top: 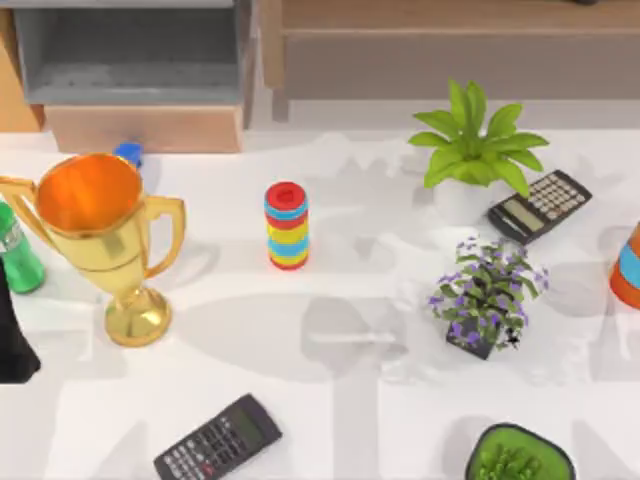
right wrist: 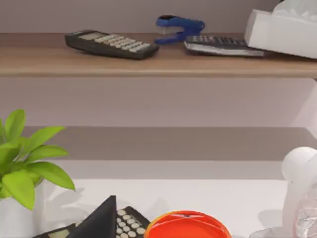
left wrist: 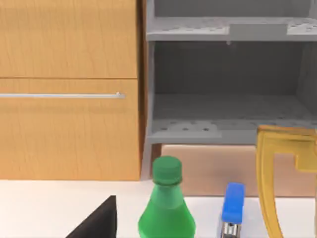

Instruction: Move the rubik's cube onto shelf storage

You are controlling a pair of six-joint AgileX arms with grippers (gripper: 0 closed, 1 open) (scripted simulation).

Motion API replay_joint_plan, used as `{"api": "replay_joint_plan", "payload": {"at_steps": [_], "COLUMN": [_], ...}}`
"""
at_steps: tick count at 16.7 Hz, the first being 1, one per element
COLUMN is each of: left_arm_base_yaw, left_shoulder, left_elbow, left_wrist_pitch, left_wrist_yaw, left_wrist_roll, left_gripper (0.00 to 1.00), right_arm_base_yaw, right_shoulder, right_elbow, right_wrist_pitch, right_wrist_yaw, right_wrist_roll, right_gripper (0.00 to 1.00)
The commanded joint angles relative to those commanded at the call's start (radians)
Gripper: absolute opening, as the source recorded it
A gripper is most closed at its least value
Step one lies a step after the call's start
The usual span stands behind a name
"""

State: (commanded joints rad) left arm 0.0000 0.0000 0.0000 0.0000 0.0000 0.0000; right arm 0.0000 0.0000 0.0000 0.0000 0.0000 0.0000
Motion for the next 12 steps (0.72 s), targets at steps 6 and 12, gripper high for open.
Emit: {"api": "replay_joint_plan", "payload": {"at_steps": [6, 12], "left_arm_base_yaw": [0.028, 0.127], "left_shoulder": [0.103, 0.551], "left_elbow": [0.054, 0.273], "left_wrist_pitch": [0.058, 0.292], "left_wrist_yaw": [0.019, 0.104], "left_wrist_roll": [0.085, 0.417], "left_gripper": [1.00, 1.00], "right_arm_base_yaw": [0.000, 0.000], "right_shoulder": [0.000, 0.000], "right_elbow": [0.000, 0.000], "right_wrist_pitch": [0.000, 0.000], "right_wrist_yaw": [0.000, 0.000], "right_wrist_roll": [0.000, 0.000], "right_gripper": [1.00, 1.00]}}
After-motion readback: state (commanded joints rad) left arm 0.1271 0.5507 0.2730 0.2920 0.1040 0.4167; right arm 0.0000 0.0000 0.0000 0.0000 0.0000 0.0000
